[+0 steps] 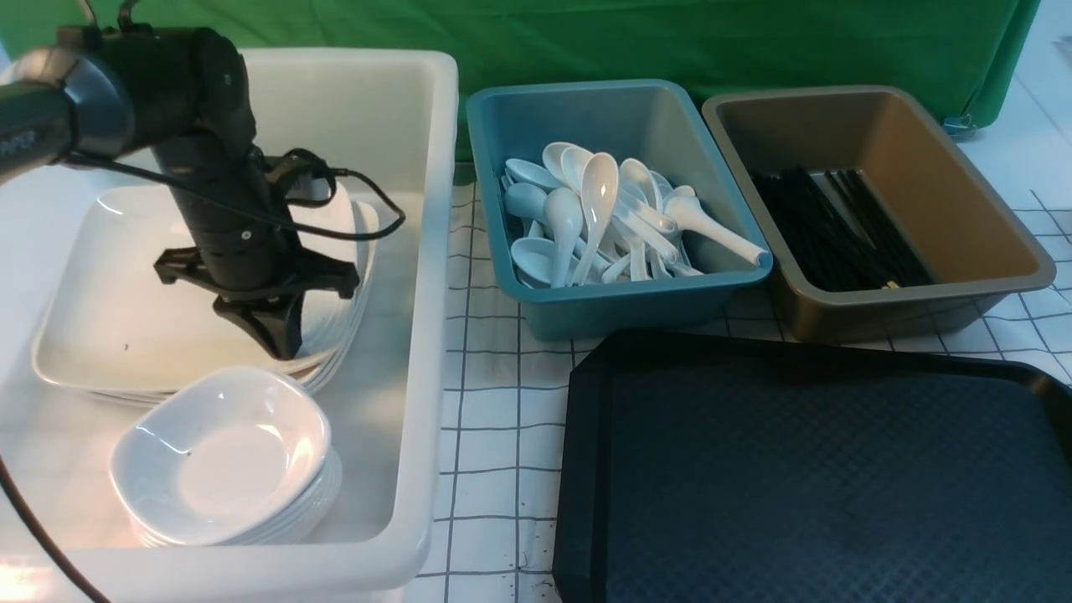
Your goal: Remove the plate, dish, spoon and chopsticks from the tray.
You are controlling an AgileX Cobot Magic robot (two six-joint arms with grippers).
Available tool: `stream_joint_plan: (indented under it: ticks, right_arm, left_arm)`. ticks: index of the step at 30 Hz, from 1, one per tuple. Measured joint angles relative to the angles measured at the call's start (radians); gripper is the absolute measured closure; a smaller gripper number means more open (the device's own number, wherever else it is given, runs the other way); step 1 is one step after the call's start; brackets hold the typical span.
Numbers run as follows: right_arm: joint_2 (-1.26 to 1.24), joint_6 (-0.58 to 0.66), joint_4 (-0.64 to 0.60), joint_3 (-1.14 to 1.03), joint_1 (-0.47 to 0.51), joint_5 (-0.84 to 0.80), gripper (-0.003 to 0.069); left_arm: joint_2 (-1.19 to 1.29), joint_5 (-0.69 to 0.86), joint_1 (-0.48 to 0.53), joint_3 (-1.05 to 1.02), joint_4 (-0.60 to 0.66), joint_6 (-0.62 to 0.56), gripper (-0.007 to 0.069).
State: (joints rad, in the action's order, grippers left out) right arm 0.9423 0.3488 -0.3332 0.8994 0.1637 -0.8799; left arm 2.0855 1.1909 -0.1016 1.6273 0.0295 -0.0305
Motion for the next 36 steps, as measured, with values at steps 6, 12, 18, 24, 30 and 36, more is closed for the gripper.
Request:
stream_joint_plan:
  ticks: [6,12,18,24,30,36]
  right_arm:
    - [0.000,0.000,0.000,0.000,0.000,-0.002,0.0563]
    - [0.000,0.000,0.000,0.000,0.000,-0.002,0.0560]
    - [0.000,0.000,0.000,0.000,0.000,-0.002,0.0558]
    - [0.000,0.000,0.000,0.000,0.000,-0.021,0.0561]
    - [0.000,0.012,0.000,0.000,-0.131,-0.022,0.0629]
    - [-0.002,0.085,0.000,0.000,-0.375,-0.008,0.0629]
  left_arm:
    - [-0.016,0.018,0.008,-0.016,-0.055,0.000,0.0585]
    - [-0.105,0.022,0.017,-0.018,-0.134,0.009,0.0583]
    - [-0.245,0.023,0.110,-0.018,-0.084,0.016,0.0583]
    - [-0.383,0.024,0.193,-0.065,-0.029,0.024,0.0583]
    - [-0.527,0.030,0.231,-0.198,-0.014,0.019,0.0583]
    - [-0.558,0.036,0.231,-0.237,0.042,-0.025,0.0583]
